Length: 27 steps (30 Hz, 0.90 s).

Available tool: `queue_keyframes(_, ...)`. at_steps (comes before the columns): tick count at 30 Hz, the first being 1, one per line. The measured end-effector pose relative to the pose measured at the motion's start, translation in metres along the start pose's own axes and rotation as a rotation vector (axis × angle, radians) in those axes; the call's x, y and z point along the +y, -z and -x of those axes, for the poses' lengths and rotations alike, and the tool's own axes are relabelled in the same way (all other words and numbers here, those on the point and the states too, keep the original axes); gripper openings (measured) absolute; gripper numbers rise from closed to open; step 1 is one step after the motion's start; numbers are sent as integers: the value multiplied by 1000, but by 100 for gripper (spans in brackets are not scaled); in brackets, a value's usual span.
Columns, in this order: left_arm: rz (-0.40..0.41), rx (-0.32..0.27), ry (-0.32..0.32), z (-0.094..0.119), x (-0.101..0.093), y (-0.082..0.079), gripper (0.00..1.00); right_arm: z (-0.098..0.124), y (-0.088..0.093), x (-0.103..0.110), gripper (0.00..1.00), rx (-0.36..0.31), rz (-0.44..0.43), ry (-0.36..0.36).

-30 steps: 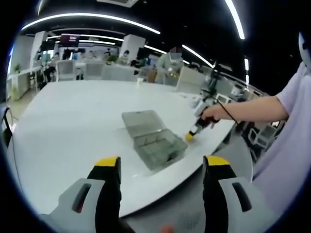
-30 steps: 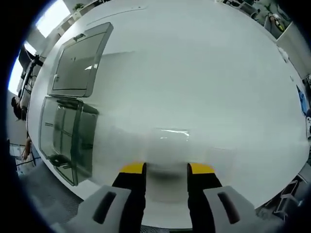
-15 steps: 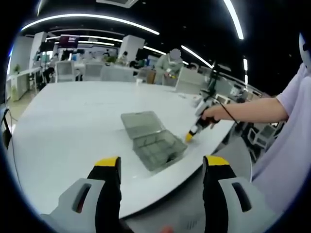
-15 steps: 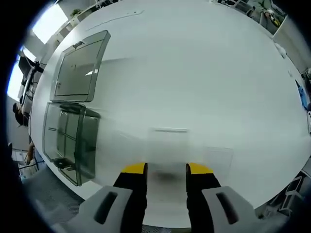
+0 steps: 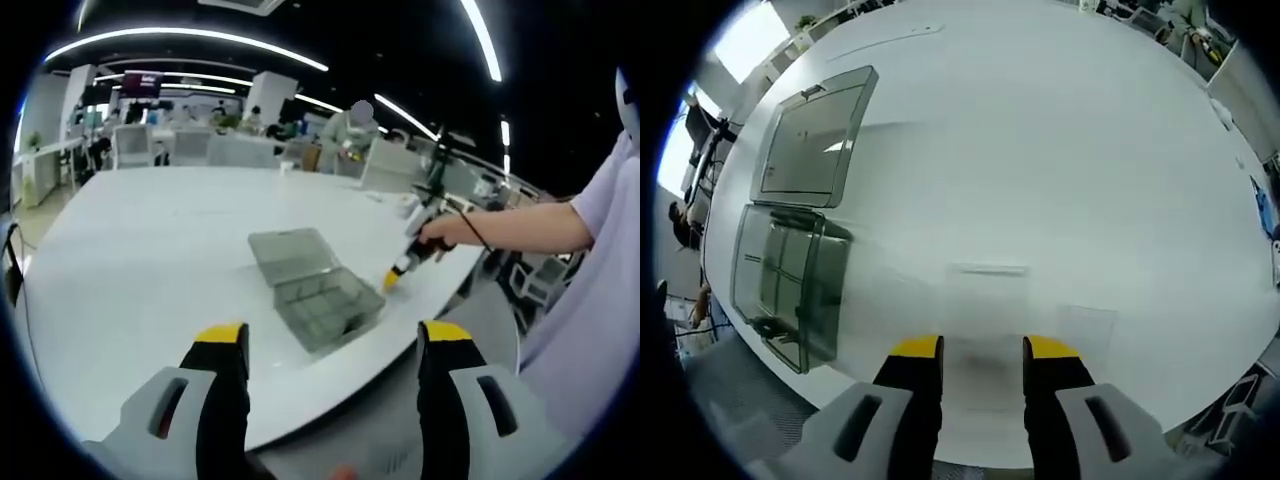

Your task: Insert the divider into the dual guide fixture by aligning both edges with the guide slots and pushing it downward to the bottom, including one-sided entry, uneven engagement, binding, and posture correction.

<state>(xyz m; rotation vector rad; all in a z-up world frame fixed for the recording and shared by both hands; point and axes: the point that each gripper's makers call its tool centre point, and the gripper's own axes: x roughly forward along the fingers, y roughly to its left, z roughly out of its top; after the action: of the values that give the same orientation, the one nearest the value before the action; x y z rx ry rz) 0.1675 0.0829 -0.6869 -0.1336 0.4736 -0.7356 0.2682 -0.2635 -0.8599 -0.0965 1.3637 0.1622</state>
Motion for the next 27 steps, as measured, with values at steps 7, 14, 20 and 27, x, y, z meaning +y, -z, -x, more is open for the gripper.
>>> queue_keyframes(7,-2,4,6,-2,-1,0,67,9,-6,0,27,-37,25,7)
queue_keyframes(14,-7,9,10,-3,-1,0,67,17,-11,0,27,-81,59,15)
queue_keyframes(20,-12,12,18,-6,-4,-1,66,24,-14,2,27,-120,78,21)
queue_keyframes(27,-18,15,18,-7,-4,-2,66,39,-25,7,27,-207,106,14)
